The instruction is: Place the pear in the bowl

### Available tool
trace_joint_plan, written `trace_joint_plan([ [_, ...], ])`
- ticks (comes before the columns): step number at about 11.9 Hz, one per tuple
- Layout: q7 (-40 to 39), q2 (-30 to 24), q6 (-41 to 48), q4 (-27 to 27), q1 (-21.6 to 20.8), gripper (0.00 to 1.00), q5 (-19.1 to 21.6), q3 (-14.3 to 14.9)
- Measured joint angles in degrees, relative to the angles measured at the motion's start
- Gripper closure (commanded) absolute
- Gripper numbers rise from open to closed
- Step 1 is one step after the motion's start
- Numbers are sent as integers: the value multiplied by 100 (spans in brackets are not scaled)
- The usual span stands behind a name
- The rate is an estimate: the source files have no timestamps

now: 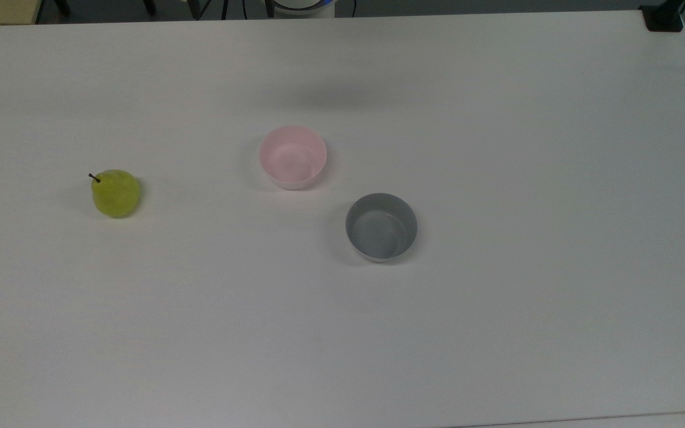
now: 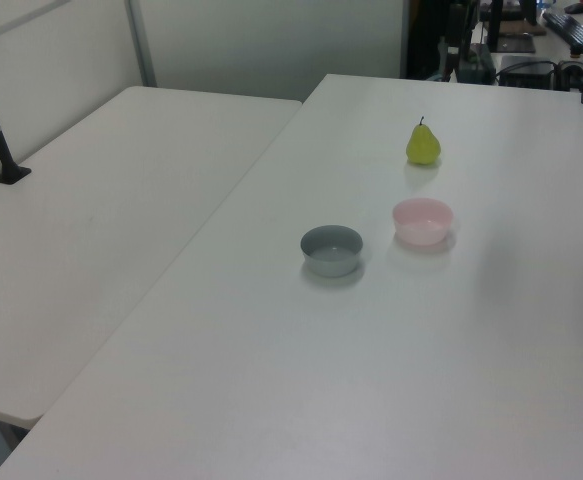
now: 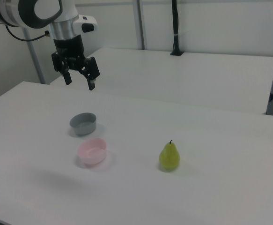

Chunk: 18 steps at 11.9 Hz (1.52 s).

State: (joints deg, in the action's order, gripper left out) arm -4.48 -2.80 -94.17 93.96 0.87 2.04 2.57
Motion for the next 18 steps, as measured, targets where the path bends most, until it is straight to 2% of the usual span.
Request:
trace_joint_plan([
  [3, -68, 3, 0, 3, 9, 0, 0, 2],
  [6, -1422, 89, 0, 9, 260, 0, -28, 56],
  [9, -2198, 297, -371, 28, 790, 0, -514, 92],
  [13, -2378, 1265, -2127, 378, 1282, 0, -549, 107],
  [15, -2378, 1759, -2661, 404, 1369, 0, -549, 113],
  [18, -2378, 2112, -3115, 403, 1413, 0, -549, 129],
])
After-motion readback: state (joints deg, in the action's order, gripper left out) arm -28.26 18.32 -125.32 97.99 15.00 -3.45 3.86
